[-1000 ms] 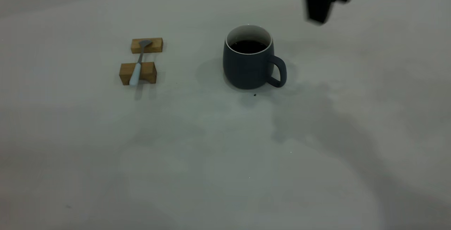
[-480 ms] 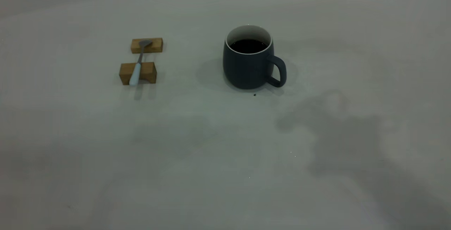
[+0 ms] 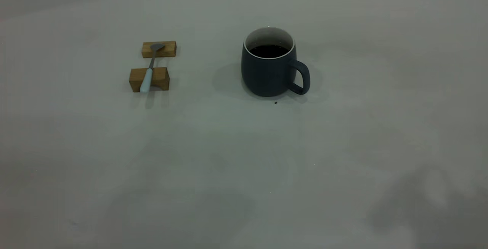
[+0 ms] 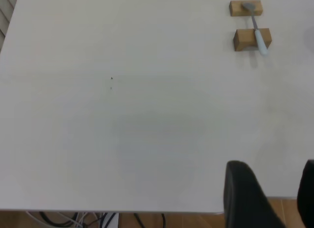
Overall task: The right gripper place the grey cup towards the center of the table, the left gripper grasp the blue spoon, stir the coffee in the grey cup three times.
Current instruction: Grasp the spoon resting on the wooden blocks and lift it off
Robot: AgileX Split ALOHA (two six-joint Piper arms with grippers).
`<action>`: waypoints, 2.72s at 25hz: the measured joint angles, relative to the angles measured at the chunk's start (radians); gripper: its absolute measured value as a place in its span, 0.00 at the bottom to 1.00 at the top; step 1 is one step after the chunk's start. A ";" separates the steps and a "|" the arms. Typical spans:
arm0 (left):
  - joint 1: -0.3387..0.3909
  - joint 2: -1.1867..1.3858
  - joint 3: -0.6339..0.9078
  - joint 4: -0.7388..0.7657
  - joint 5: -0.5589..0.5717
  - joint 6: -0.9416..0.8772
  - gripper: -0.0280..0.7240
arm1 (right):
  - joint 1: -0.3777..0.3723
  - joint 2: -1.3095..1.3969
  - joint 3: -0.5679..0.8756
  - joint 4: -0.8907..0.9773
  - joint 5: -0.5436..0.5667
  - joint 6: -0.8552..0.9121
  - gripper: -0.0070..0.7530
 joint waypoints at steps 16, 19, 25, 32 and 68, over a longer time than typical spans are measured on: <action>0.000 0.000 0.000 0.000 0.000 0.000 0.49 | -0.355 -0.761 0.338 0.027 0.001 0.286 0.80; 0.000 0.000 0.000 0.000 0.000 0.000 0.49 | -0.408 -0.848 0.390 0.029 0.000 0.297 0.81; 0.000 0.000 0.000 0.000 0.000 0.000 0.49 | -0.482 -0.945 0.451 0.069 -0.036 0.297 0.81; 0.000 0.000 0.000 0.000 0.000 0.000 0.49 | -0.499 -0.946 0.467 0.095 -0.083 0.266 0.81; 0.000 0.000 0.000 0.005 0.000 -0.001 0.49 | -0.499 -0.948 0.492 0.111 -0.100 0.258 0.37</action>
